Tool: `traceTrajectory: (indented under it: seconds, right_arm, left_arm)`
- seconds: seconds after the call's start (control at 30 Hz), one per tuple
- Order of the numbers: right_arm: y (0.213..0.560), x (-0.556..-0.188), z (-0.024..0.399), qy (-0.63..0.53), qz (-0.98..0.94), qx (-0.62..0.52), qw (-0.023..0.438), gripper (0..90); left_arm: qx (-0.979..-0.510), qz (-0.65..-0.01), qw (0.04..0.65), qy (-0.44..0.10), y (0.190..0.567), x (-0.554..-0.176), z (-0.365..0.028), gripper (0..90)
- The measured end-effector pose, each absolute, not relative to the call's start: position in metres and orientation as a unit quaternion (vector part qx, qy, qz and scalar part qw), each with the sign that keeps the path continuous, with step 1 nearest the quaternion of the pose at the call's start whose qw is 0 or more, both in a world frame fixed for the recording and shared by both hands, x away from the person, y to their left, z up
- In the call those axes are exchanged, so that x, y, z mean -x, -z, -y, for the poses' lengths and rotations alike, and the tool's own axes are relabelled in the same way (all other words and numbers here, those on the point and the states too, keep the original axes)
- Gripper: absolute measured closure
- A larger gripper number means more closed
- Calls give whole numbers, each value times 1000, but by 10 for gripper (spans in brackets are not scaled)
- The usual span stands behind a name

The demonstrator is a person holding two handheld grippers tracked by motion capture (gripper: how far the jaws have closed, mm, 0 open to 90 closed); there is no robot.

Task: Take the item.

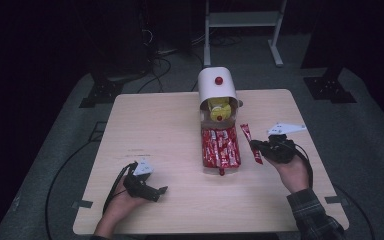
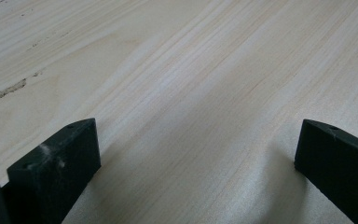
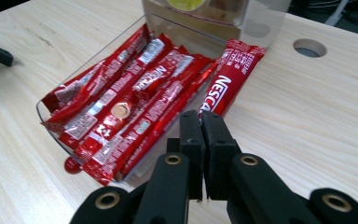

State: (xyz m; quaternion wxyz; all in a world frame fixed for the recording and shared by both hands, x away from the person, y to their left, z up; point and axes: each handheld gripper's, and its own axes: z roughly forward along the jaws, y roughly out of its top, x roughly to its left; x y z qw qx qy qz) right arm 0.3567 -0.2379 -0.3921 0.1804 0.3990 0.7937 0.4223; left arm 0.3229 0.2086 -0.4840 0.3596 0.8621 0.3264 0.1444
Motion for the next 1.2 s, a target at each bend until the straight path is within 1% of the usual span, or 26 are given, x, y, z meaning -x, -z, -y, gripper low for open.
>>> traceTrajectory:
  seconds: [0.5,0.83,1.2]
  right_arm:
    - [413,-357,256,-401,-795,-415,187,869]
    - [434,-370,254,-376,-807,-423,170,869]
    - [449,-379,254,-360,-812,-432,156,868]
  left_arm:
    - [-863,-325,358,-144,484,-323,-209,0]
    - [-863,-325,358,-144,484,-323,-209,0]
    - [-863,-325,358,-144,484,-323,-209,0]
